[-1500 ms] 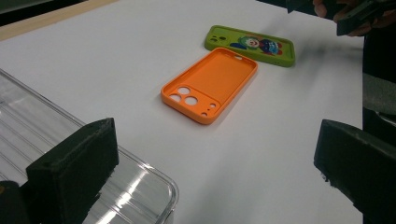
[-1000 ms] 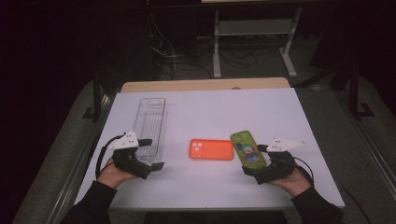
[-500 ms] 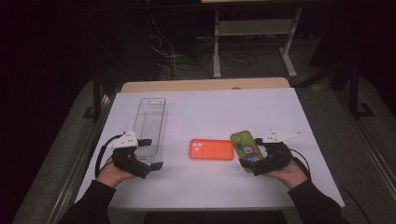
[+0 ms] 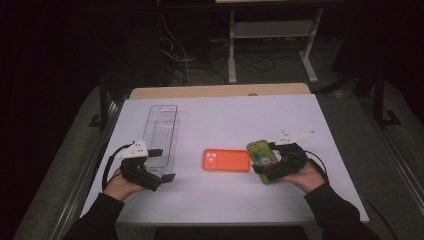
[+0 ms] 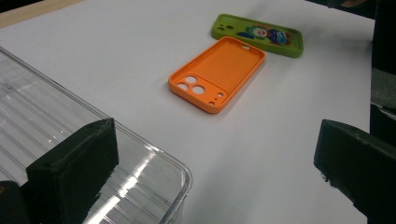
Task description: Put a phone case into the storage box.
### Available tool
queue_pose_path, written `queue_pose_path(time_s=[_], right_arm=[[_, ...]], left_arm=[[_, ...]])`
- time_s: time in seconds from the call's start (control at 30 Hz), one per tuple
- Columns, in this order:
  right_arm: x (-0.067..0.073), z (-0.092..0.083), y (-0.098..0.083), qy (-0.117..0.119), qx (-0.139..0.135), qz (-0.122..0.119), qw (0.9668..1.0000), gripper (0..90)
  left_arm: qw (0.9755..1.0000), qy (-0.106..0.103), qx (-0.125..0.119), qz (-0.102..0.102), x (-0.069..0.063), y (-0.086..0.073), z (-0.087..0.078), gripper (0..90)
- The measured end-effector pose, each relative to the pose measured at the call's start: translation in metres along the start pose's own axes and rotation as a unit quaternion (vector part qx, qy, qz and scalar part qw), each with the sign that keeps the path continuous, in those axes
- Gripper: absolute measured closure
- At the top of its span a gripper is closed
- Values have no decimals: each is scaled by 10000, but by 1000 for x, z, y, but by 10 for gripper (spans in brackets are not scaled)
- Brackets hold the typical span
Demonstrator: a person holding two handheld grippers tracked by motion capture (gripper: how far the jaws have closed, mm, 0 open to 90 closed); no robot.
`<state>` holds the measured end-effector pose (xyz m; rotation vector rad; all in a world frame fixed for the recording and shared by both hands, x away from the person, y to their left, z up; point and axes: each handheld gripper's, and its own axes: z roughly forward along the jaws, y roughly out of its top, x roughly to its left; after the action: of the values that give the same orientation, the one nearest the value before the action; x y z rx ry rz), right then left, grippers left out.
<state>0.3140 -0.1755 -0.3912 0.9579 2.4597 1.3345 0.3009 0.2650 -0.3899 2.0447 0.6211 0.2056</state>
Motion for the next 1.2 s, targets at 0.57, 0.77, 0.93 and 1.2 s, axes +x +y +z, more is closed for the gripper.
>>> queue_pose_path(time_s=[0.57,0.77,0.93,1.2], right_arm=[[-9,20,21,9,161,-97,9998,0],[-13,26,29,-11,163,-65,9998,0],[-16,30,35,-13,131,-66,9999,0],[-24,42,45,-48,76,-82,9999,0]], left_arm=[[10000,40,-29,26,-1,0,2,0],[10000,37,-48,-41,-1,0,1,0],[10000,39,-31,-50,-1,0,2,0],[10000,35,-41,-58,-1,0,2,0]])
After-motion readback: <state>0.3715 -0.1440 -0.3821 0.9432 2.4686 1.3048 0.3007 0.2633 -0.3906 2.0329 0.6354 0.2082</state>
